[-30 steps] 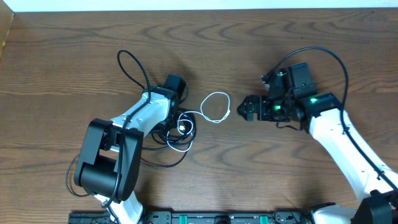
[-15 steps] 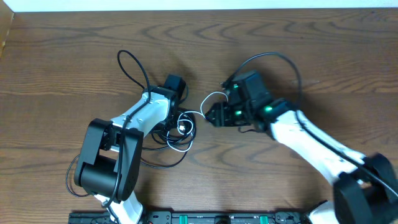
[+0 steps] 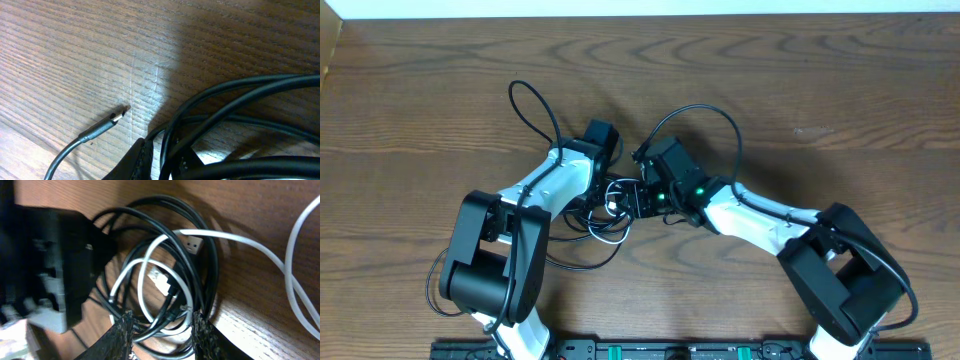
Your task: Untangle cables
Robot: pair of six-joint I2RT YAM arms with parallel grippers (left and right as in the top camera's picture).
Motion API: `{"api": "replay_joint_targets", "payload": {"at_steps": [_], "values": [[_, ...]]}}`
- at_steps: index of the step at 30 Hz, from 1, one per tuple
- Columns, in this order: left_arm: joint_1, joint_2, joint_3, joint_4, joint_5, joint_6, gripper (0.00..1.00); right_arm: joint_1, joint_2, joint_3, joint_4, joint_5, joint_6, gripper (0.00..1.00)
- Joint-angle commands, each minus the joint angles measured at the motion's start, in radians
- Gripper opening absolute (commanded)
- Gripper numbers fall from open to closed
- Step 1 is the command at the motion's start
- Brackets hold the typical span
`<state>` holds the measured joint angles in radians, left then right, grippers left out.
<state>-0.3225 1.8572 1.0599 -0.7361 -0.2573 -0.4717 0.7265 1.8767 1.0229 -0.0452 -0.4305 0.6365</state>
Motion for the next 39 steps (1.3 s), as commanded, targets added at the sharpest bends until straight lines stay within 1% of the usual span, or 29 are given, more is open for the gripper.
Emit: {"api": "replay_joint_targets", "payload": {"at_steps": [1,5,11,18,30,34,39], "values": [[0.003,0.056,-0.042,-0.007,0.048,-0.008,0.20,0.019,0.026,-0.005,0.004,0.088,0.003,0.37],[0.003,0.056,-0.042,-0.007,0.048,-0.009,0.20,0.024,0.026,-0.005,0.005,0.108,0.003,0.38],[0.003,0.056,-0.042,-0.007,0.048,-0.009,0.20,0.030,0.026,-0.005,0.006,0.114,0.003,0.36],[0.003,0.056,-0.042,-0.007,0.048,-0.009,0.20,0.061,0.028,-0.005,0.066,0.130,0.003,0.35],[0.003,0.056,-0.042,-0.007,0.048,-0.009,0.20,0.086,0.035,-0.005,0.063,0.189,0.006,0.34],[0.003,0.056,-0.042,-0.007,0.048,-0.009,0.20,0.089,0.054,-0.005,0.070,0.204,0.008,0.33],[0.003,0.056,-0.042,-0.007,0.048,-0.009,0.20,0.089,0.107,-0.005,0.089,0.215,0.052,0.32]]}}
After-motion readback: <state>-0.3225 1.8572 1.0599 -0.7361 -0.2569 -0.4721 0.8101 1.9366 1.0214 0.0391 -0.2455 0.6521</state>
